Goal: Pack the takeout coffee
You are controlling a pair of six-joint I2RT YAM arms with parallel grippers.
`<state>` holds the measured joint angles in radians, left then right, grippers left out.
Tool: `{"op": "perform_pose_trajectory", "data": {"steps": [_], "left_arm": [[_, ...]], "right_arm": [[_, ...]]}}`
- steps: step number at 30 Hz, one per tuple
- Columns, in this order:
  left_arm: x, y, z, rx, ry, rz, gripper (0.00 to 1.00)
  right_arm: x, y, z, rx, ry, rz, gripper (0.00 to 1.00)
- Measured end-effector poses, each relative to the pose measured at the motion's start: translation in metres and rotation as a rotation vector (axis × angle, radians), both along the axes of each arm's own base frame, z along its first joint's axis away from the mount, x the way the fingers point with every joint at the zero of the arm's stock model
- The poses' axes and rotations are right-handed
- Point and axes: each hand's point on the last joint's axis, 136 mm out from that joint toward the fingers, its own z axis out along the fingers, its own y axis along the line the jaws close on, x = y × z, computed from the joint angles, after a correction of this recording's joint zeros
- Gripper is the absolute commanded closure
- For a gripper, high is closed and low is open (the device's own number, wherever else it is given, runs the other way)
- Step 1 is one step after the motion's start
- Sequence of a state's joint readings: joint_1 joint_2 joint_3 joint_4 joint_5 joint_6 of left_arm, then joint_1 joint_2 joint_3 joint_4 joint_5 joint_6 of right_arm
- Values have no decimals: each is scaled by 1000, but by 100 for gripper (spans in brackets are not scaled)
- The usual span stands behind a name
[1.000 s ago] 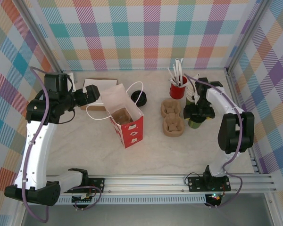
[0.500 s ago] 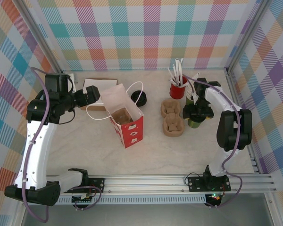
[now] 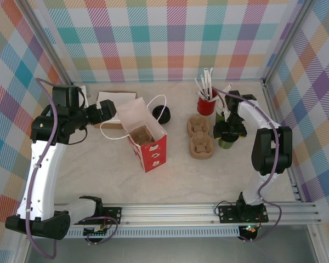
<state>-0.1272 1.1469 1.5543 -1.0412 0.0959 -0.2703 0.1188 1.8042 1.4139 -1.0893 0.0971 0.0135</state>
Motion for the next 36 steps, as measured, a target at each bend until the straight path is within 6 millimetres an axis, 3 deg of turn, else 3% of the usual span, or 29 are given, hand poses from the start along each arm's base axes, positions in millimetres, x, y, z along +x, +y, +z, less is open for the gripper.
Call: {"op": "perform_pose_trajectory", "data": {"steps": [8,17,25,30,36], "left_arm": [[-2,-7,-2,-23,10,-34,0],[1,-16,-5,-32,23,-94,0],[31,-37,-21,11,66,-274,4],[55,-44,-38,74,94,-379,9],[75,-48,-65,116,147,-451,25]], "right_arm": [[-15,-1,33,12,-67,-4,13],[-68,10,82,84,-110,-27,15],[-111,27,130,200,-182,-47,17],[-117,39,148,256,-193,-44,19],[-117,54,189,313,-273,-2,20]]}}
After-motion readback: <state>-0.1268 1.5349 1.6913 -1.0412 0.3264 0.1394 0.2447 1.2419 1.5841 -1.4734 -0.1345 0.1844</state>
